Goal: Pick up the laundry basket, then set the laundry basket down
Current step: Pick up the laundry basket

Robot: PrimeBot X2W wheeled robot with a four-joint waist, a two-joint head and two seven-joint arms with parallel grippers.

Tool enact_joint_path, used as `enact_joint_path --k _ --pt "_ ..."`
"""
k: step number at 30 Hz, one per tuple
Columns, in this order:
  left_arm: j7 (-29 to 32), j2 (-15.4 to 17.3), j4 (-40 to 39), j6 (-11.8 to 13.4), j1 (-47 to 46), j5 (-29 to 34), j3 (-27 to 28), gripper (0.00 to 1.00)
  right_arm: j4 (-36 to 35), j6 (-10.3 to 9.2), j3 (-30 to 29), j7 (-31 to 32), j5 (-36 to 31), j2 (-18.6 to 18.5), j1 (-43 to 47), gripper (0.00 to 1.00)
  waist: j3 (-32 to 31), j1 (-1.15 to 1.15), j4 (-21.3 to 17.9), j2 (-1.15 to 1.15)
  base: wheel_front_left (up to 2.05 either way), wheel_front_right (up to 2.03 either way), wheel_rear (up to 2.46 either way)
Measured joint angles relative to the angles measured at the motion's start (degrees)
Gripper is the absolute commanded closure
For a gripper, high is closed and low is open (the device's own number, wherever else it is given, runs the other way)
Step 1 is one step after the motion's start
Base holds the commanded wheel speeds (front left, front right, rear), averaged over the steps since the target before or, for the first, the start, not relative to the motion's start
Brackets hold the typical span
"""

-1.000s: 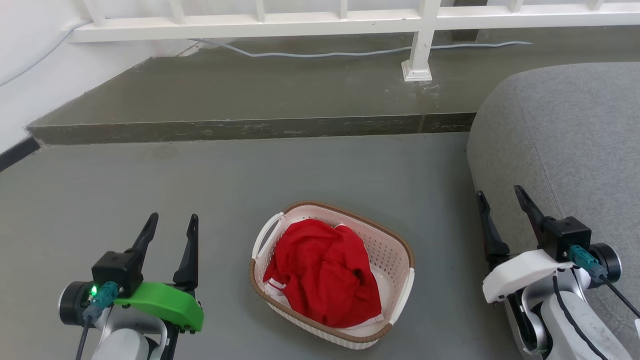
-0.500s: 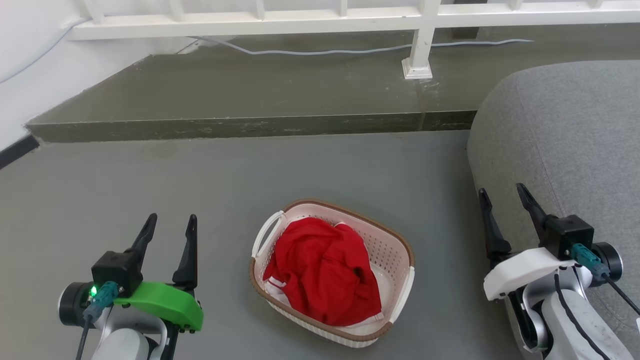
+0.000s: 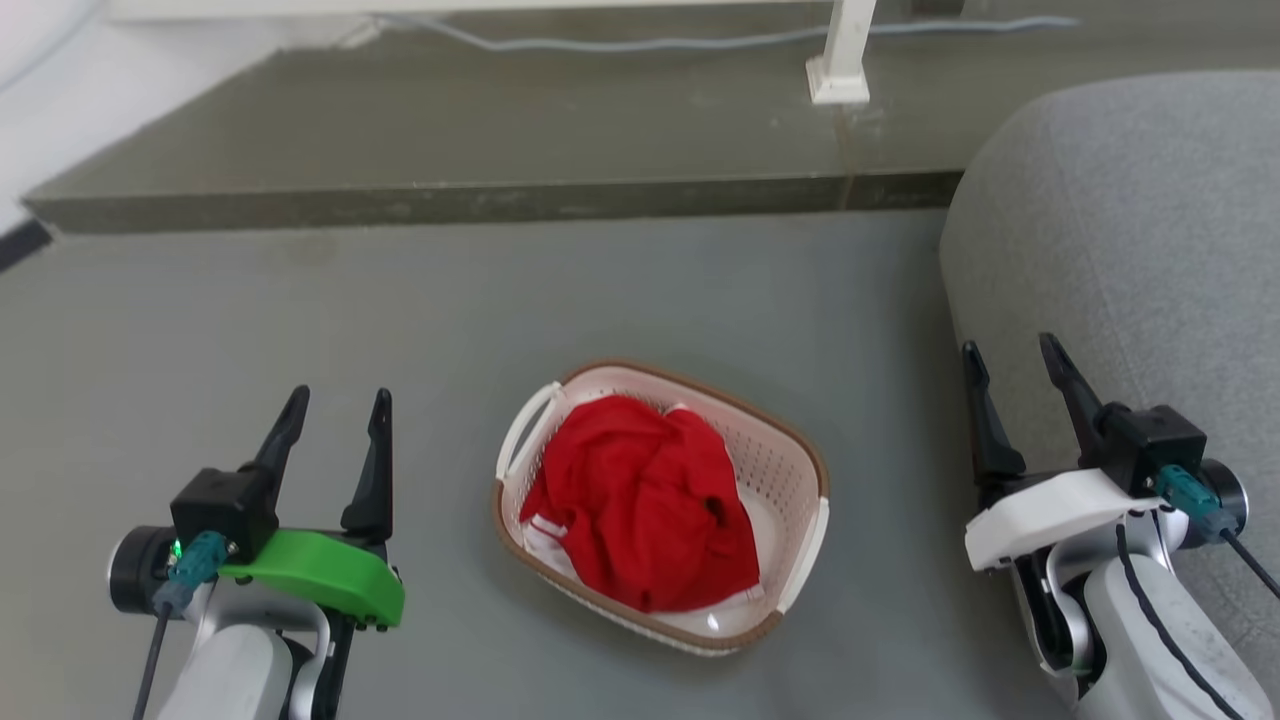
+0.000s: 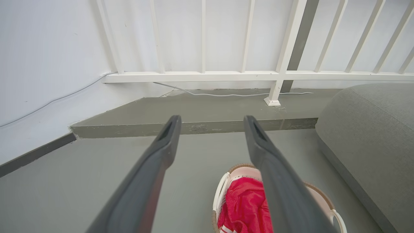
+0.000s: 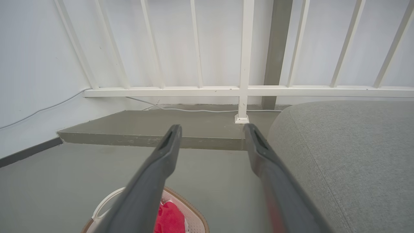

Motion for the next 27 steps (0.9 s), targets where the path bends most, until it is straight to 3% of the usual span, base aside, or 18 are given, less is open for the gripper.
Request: enact_joint_path --k 15,27 --pt "1.47 0.31 -1.82 -0.65 -4.25 -0.03 0.15 0.0 -2.6 -0.09 -0.83 -0.01 -0.05 1.16 -3.69 0.0 10.36 0.0 -0.66 0.0 0.0 0.0 0.0" --pt "4.12 1.48 -0.56 -4.7 -10.12 -0.7 -1.53 0.0 -5.01 -0.48 -1.14 -0.1 -0.54 2.21 -8.32 0.0 20.75 0.0 -2.16 0.0 0.0 0.0 0.0"
